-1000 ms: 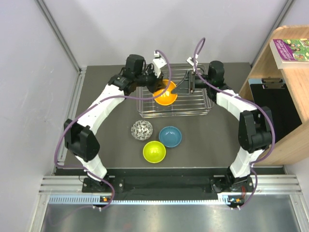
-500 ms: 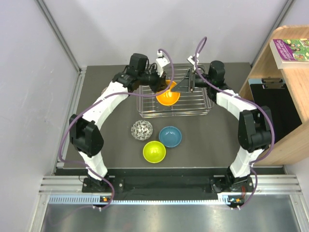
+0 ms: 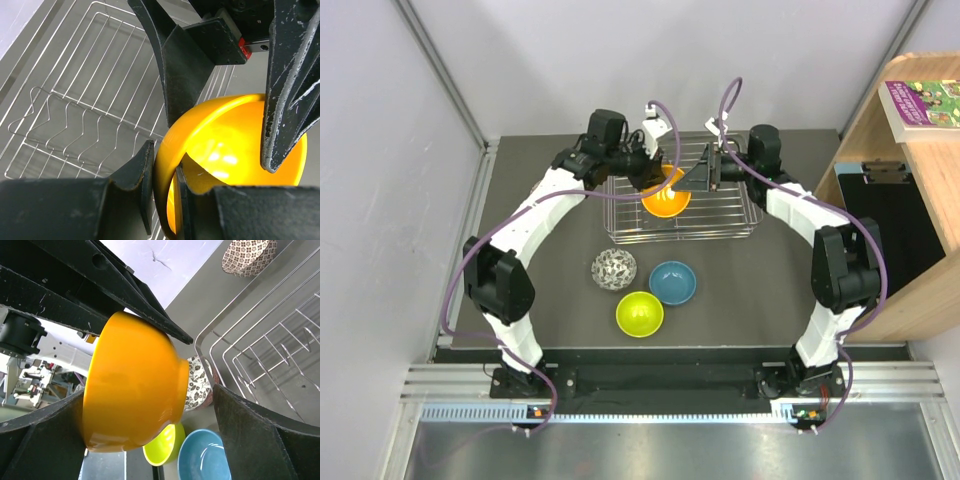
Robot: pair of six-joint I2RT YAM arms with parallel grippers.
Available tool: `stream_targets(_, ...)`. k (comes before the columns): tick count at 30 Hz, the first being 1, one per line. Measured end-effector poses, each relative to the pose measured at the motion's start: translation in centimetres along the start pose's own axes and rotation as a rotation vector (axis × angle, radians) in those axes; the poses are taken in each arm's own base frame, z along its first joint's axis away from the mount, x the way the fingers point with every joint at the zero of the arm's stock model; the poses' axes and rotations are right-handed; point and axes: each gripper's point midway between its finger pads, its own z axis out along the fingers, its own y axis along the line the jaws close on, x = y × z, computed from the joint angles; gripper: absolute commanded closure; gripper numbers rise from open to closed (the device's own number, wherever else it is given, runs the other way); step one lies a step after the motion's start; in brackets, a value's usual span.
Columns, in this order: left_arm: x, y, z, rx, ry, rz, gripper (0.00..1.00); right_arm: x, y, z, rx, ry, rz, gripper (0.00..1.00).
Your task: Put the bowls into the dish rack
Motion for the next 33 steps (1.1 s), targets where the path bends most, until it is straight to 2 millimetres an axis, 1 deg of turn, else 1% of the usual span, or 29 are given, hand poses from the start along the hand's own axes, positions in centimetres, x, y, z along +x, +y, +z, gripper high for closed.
stream_targets(4,0.0,0.2,0.0,-0.011,0.003,0.002,1.0,0.0,0.1,0.0,-0.006,-0.006,0.013,0.11)
stream_targets(7,0.0,0.4,0.0,-0.026,0.004,0.004,1.0,0.1,0.2,0.0,-0.01,-0.008,0.029,0.18)
stream_targets(8,0.0,0.5,0.0,-0.031,0.004,0.005,1.0,0.1,0.2,0.1,-0.014,-0.011,0.031,0.25)
stream_targets(10,0.0,0.7,0.0,-0.041,0.004,0.008,1.0,0.1,0.3,0.1,-0.021,-0.017,0.041,0.33)
stream_targets(11,-0.1,0.8,0.0,-0.046,0.003,0.01,1.0,0.2,0.4,0.2,-0.024,-0.017,0.048,0.38)
stream_targets(13,-0.1,1.0,0.0,-0.053,0.003,0.014,1.0,0.3,0.6,0.3,-0.03,-0.017,0.062,0.44)
stream_targets(14,0.0,1.0,0.0,-0.054,0.005,0.016,1.0,0.3,0.6,0.4,-0.03,-0.02,0.067,0.51)
stream_targets(16,0.0,1.0,0.0,-0.056,0.006,0.015,1.0,0.3,0.6,0.4,-0.029,-0.024,0.073,0.57)
stream_targets(17,0.0,1.0,0.0,-0.057,0.006,0.016,1.0,0.3,0.6,0.4,-0.029,-0.025,0.073,0.62)
stream_targets(19,0.0,1.0,0.0,-0.057,0.006,0.016,1.0,0.3,0.6,0.4,-0.029,-0.027,0.075,0.67)
stream_targets(20,0.0,1.0,0.0,-0.057,0.006,0.016,1.0,0.2,0.6,0.4,-0.03,-0.028,0.074,0.71)
stream_targets(22,0.0,1.0,0.0,-0.057,0.007,0.016,1.0,0.3,0.6,0.4,-0.03,-0.028,0.077,0.75)
stream_targets(23,0.0,1.0,0.0,-0.057,0.007,0.016,0.95,0.3,0.6,0.4,-0.03,-0.029,0.077,0.78)
stream_targets(24,0.0,1.0,0.0,-0.056,0.007,0.016,0.83,0.4,0.6,0.4,-0.03,-0.031,0.076,0.8)
stream_targets(26,0.0,1.0,0.0,-0.056,0.007,0.016,0.72,0.4,0.6,0.4,-0.031,-0.032,0.076,0.85)
stream_targets(27,0.0,1.0,0.0,-0.054,0.007,0.016,0.65,0.3,0.6,0.4,-0.031,-0.033,0.074,0.86)
stream_targets(30,-0.2,1.0,0.1,-0.05,-0.002,0.023,0.53,0.4,0.7,0.5,-0.036,-0.028,0.074,0.93)
stream_targets(31,-0.3,1.0,0.1,-0.05,-0.005,0.026,0.45,0.5,0.7,0.6,-0.037,-0.025,0.075,0.94)
stream_targets(32,-0.3,1.0,0.1,-0.051,-0.008,0.029,0.41,0.6,0.7,0.6,-0.037,-0.023,0.076,0.98)
stream_targets(33,-0.4,1.0,0.1,-0.051,-0.009,0.031,0.38,0.8,0.7,0.7,-0.038,-0.02,0.078,1.0)
